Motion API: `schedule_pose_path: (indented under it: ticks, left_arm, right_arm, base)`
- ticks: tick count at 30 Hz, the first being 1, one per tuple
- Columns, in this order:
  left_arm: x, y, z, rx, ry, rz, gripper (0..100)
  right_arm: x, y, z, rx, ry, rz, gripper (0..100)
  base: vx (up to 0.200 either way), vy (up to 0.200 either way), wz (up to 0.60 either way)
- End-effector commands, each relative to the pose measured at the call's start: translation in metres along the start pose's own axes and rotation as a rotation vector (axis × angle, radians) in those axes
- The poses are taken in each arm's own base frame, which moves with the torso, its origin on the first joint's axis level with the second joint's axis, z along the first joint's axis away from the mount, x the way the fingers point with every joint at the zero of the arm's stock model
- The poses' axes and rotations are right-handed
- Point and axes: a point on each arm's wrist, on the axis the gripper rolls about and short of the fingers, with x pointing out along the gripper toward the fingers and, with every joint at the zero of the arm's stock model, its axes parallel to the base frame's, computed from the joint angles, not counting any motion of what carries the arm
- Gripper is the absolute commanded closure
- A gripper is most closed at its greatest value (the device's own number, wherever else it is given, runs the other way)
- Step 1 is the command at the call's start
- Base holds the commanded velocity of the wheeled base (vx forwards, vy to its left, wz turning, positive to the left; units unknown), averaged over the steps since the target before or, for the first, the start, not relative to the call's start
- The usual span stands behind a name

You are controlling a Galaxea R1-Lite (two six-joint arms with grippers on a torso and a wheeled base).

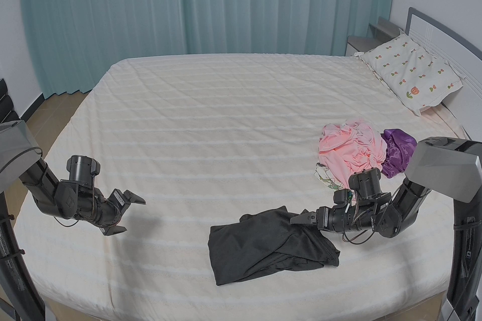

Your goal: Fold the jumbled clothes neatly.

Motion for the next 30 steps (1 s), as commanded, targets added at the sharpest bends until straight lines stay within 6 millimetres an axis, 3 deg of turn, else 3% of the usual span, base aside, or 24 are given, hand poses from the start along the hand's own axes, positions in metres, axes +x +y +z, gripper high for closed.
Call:
schedule_pose_path:
  ticks: [1,10,16,25,26,30]
  left_arm:
    - [0.000,0.000,0.000,0.000,0.000,0.001,0]
    - [0.001,0.000,0.000,0.000,0.000,0.001,0]
    - [0.000,0.000,0.000,0.000,0.000,0.001,0]
    - [0.001,0.000,0.000,0.002,0.002,0.002,0]
    - [0.001,0.000,0.000,0.002,0.002,0.002,0]
    - [0.001,0.000,0.000,0.002,0.002,0.002,0]
  right_arm:
    - [0.005,-0.005,-0.004,0.008,0.013,-0.006,100]
    - [-0.010,0.001,0.009,0.138,-0.051,0.002,100]
    - [-0.020,-0.006,0.011,0.144,-0.089,-0.004,100]
    - [-0.015,-0.020,0.009,0.162,-0.079,-0.029,100]
    - [-0.014,-0.021,0.010,0.160,-0.083,-0.030,0]
    - [-0.017,-0.028,0.011,0.149,-0.094,-0.042,0]
  base:
    - [0.000,0.000,0.00]
    - [0.000,0.000,0.00]
    - [0.000,0.000,0.00]
    - [0.000,0.000,0.00]
    - [0.000,0.000,0.00]
    - [0.000,0.000,0.00]
